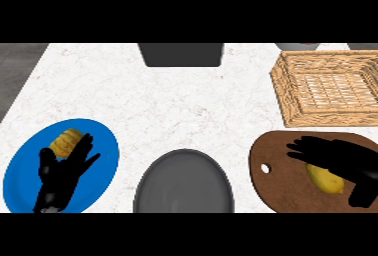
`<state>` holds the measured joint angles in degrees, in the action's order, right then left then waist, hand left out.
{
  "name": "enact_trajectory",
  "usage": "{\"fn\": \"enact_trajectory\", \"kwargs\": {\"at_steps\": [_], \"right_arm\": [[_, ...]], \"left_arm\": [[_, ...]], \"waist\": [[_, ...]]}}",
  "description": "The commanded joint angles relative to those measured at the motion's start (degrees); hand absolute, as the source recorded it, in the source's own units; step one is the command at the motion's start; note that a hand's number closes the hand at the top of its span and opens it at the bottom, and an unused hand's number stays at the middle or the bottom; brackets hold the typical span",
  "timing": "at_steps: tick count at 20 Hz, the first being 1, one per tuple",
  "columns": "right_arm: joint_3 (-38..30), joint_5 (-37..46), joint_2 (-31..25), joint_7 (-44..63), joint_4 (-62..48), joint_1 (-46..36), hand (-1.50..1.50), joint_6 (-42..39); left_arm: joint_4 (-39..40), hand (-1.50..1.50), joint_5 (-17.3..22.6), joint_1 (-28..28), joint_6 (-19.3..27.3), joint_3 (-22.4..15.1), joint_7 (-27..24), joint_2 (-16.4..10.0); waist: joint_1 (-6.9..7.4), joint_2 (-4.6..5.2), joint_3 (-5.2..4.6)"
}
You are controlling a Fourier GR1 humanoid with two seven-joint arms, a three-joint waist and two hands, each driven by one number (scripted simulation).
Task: Pick the lemon from the cutting board and place it in the basket
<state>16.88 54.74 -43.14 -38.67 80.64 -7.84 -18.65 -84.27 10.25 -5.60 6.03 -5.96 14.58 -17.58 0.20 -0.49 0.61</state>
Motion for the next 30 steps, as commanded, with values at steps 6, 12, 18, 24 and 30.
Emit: {"fn": "enact_trajectory", "kwargs": {"at_steps": [6,12,18,24,30], "right_arm": [[0.1,4.8,1.4,-5.6,-4.0,-0.8,1.5,7.8],[-1.2,7.4,1.2,-8.0,-4.2,0.0,1.5,12.6],[-0.9,9.9,11.6,9.0,-2.3,0.9,1.5,7.5],[-2.4,13.9,27.2,37.4,3.5,4.6,1.5,3.8],[-7.3,7.0,40.4,46.6,15.8,4.9,1.5,4.7]], "left_arm": [[4.8,0.0,-1.2,-1.0,-0.7,-0.2,0.5,1.6],[5.8,0.0,-2.1,-1.7,-0.6,0.6,-0.9,2.4],[2.7,0.0,-2.5,-3.9,-0.1,0.3,-0.1,2.9],[0.1,0.0,-0.5,-4.1,-1.2,2.8,1.5,0.5],[0.6,0.0,-1.0,-5.0,-1.3,2.3,1.1,0.9]], "waist": [[-0.19,0.58,-0.58],[-0.46,0.48,-0.62],[-0.78,0.29,-0.68],[-2.65,-0.25,-0.83],[-2.98,-0.12,-0.67]]}}
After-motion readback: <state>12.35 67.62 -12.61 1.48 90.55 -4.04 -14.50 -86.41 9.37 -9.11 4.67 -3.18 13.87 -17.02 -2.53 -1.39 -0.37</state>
